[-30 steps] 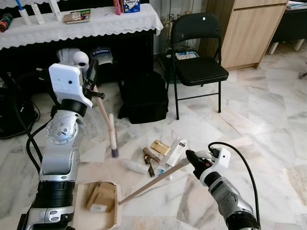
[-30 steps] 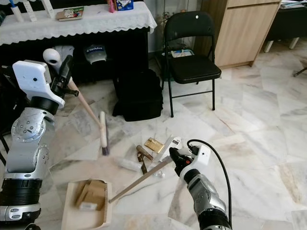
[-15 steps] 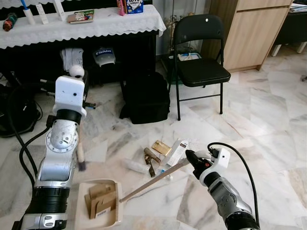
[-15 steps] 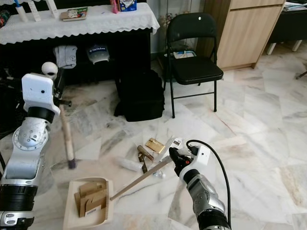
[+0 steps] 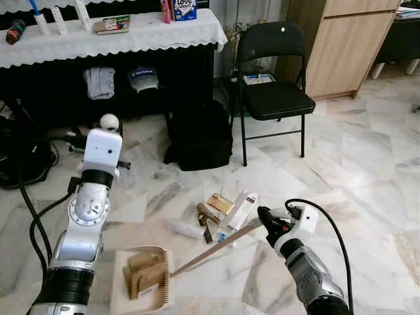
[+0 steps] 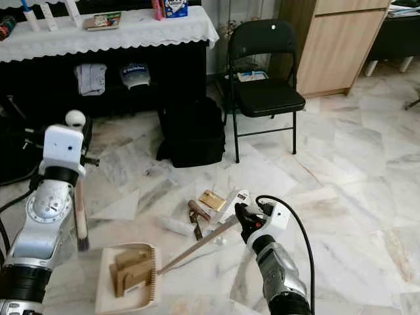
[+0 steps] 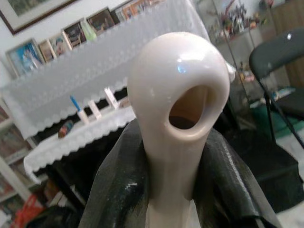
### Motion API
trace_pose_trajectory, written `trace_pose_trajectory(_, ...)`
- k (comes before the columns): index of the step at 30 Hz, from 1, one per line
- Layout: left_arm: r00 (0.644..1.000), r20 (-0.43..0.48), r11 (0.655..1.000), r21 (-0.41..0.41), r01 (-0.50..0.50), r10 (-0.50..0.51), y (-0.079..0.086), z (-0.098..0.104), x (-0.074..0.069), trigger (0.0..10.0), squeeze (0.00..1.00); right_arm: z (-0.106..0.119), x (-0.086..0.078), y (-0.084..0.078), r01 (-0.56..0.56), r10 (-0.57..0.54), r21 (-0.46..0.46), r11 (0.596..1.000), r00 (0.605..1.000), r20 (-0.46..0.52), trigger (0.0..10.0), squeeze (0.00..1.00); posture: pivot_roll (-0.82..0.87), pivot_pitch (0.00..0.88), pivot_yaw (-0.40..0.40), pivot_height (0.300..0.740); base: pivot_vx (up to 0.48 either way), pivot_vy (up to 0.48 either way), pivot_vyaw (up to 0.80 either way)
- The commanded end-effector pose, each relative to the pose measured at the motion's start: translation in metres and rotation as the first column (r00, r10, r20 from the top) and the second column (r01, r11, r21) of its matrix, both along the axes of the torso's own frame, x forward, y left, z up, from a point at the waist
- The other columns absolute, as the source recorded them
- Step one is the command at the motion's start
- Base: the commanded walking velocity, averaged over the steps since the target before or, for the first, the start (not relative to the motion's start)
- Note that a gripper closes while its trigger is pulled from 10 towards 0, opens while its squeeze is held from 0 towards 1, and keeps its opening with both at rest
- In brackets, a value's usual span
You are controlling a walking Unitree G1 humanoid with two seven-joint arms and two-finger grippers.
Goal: Sweep floor
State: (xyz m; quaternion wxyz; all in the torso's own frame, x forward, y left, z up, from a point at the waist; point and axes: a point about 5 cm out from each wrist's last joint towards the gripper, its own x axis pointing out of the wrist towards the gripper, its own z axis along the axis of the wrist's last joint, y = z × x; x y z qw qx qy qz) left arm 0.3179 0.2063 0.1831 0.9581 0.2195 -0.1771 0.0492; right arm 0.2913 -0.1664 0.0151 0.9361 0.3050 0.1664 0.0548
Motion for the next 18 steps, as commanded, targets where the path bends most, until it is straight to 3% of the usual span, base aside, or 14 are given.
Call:
trace_pose_trajectory(1,1.0,0.02,0.999,0.035,-0.012,0.011,0.003,-0.001,0.0,10.0,0.0,0.011,0.005,-0.01,0.087,-0.085,-0.027,0.996,0.994,0.065,10.0,0.0,-0.09,0.0,0.066,0.74,0.0,0.0,0.0)
trace_pose_trajectory(2,1.0,0.013,0.999,0.033,-0.013,0.012,0.004,-0.003,0.0,10.0,0.0,0.012,0.005,-0.012,0.104,-0.102,-0.032,0.994,0.993,0.067,10.0,0.0,-0.1,0.0,0.067,0.74,0.0,0.0,0.0)
trace_pose_trajectory(4,1.0,-0.018,1.0,0.019,-0.004,0.005,0.006,-0.013,0.001,10.0,0.0,0.019,0.005,-0.022,0.165,-0.149,-0.13,0.978,0.981,0.124,10.0,0.0,-0.11,0.0,0.073,0.74,0.0,0.0,0.0)
trace_pose_trajectory(9,0.999,-0.052,1.0,-0.001,0.001,-0.001,0.007,-0.025,0.002,10.0,0.0,0.035,0.006,-0.033,0.268,-0.219,-0.211,0.94,0.949,0.228,10.0,0.0,-0.13,0.0,0.086,0.74,0.0,0.0,0.0)
trace_pose_trajectory(12,0.996,-0.082,1.0,-0.005,0.025,-0.025,0.004,-0.034,0.0,10.0,0.0,0.049,0.008,-0.038,0.344,-0.286,-0.158,0.925,0.908,0.305,10.0,0.0,-0.14,0.0,0.094,0.74,0.0,0.0,0.0)
trace_pose_trajectory(18,0.992,-0.112,0.998,-0.042,0.053,-0.058,0.0,-0.045,0.002,10.0,0.0,0.058,0.015,-0.029,0.338,-0.265,-0.149,0.929,0.891,0.368,10.0,0.0,-0.13,0.0,0.109,0.74,0.0,0.0,0.0)
